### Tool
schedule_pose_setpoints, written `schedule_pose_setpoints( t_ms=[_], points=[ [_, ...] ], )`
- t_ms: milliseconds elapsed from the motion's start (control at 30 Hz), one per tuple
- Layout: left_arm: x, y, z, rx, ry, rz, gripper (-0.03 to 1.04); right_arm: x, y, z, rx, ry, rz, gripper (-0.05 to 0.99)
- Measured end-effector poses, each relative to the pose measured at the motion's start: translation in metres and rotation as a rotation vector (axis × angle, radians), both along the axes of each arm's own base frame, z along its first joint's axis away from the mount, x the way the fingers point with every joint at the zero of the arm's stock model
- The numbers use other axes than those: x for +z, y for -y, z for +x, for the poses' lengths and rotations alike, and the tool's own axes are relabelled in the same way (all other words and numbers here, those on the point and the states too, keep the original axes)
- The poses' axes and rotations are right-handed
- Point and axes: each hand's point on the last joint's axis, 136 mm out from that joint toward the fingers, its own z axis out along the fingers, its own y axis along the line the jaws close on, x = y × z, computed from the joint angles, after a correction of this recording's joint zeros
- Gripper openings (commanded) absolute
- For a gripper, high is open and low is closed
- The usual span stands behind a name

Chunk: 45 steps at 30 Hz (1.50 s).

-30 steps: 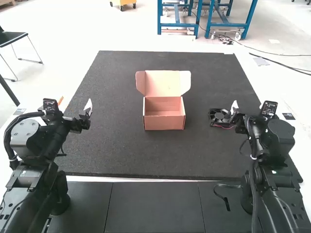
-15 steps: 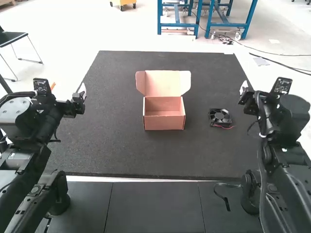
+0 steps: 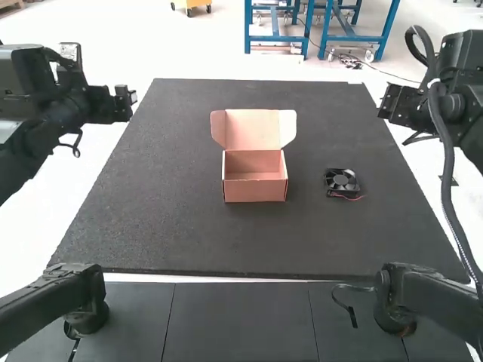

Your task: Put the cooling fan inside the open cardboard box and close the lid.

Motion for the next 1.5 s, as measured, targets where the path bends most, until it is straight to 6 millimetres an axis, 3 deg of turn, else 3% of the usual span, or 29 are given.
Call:
schedule_pose_setpoints(
  t_ms=[100, 233, 400, 533, 733, 967, 1133, 1500],
  points=[
    [0.002, 0.027, 0.003, -0.116, 0.011, -0.030, 0.97, 0.001, -0.005, -0.002, 0.025, -0.016, 0.018, 0.91],
    [-0.009, 0.069, 0.002, -0.261, -0.031, -0.049, 0.97, -0.007, -0.008, -0.002, 0.054, -0.052, 0.000, 0.91],
    [-0.031, 0.121, -0.014, -0.431, -0.084, -0.048, 0.97, -0.042, -0.006, 0.005, 0.085, -0.197, -0.040, 0.91],
    [-0.051, 0.143, -0.030, -0.507, -0.140, -0.036, 0.97, -0.072, -0.004, 0.009, 0.094, -0.313, -0.048, 0.91],
    [-0.067, 0.139, -0.033, -0.488, -0.199, -0.004, 0.97, -0.107, -0.004, 0.018, 0.104, -0.433, -0.042, 0.91],
    [-0.095, 0.131, -0.041, -0.476, -0.324, 0.075, 0.97, -0.134, -0.002, 0.040, 0.109, -0.474, -0.042, 0.91],
    [-0.093, 0.130, -0.038, -0.481, -0.342, 0.115, 0.97, -0.156, 0.001, 0.051, 0.104, -0.521, -0.037, 0.91],
    [-0.103, 0.110, -0.023, -0.418, -0.362, 0.162, 0.97, -0.191, 0.043, 0.086, 0.015, -0.601, 0.003, 0.87]
  ],
)
